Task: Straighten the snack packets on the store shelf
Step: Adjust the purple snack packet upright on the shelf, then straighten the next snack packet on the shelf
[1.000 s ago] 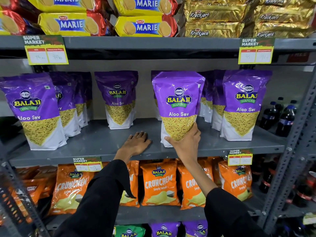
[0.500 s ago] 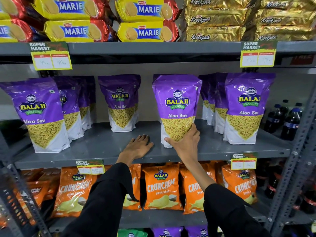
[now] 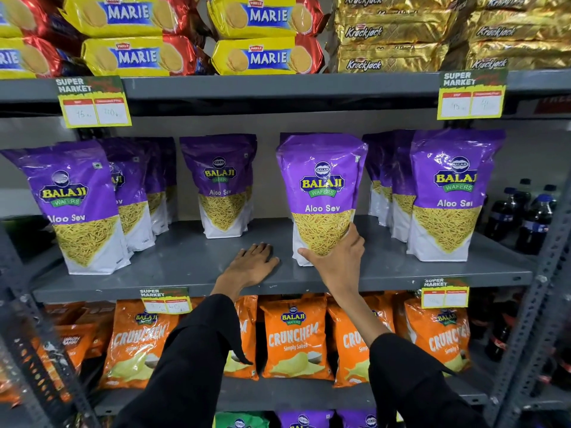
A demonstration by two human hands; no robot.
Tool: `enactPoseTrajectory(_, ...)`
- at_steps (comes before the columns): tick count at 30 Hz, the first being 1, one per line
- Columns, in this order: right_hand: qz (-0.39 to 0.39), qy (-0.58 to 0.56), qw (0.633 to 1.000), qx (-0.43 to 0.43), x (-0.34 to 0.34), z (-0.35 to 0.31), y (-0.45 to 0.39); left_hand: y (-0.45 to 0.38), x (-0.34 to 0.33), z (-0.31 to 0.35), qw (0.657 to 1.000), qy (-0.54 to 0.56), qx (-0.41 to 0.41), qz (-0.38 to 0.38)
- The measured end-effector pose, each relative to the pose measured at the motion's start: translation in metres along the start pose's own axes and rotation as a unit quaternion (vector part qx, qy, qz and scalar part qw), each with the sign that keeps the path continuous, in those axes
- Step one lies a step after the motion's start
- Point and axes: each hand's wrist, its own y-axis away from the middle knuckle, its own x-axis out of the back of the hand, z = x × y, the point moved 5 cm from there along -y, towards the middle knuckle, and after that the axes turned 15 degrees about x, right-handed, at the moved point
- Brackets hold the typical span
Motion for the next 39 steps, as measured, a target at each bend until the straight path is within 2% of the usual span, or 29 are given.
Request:
enactPoseTrajectory(12,0.006,0.040,0.999,0.022,0.001,-0.005,0.005,0.007,0.004,0.001,1.000,0.001,-0.003,0.001)
enactPoseTrajectory(14,0.052,-0.009,0.997,0.051,0.007,-0.007,0.015,0.012,0.008,0.001,1.000,0.024,-0.008,0.008)
enactPoseTrajectory(17,0.108,-0.123,0.976,0.141,0.011,-0.019,0.043,0.020,0.014,-0.010,0.995,0.089,-0.003,0.040)
enactPoseTrajectory(21,0.017,-0.181,0.958,0.220,-0.022,-0.056,0.063,0.025,0.022,-0.054,0.991,0.112,-0.011,0.078)
enactPoseTrajectory(27,-0.100,-0.215,0.961,0.145,-0.116,-0.121,0.025,0.011,0.038,-0.156,0.988,0.118,0.044,0.086)
enactPoseTrajectory(31,-0.136,-0.200,0.970,0.035,-0.176,-0.143,-0.011,0.002,0.039,-0.196,0.992,0.092,0.041,0.071)
enactPoseTrajectory(34,-0.126,-0.163,0.978,-0.028,-0.211,-0.151,-0.030,-0.004,0.042,-0.218,0.995,0.071,0.034,0.056)
enactPoseTrajectory(39,-0.110,-0.098,0.986,-0.073,-0.245,-0.158,-0.049,-0.007,0.038,-0.231,0.998,0.049,0.005,0.042)
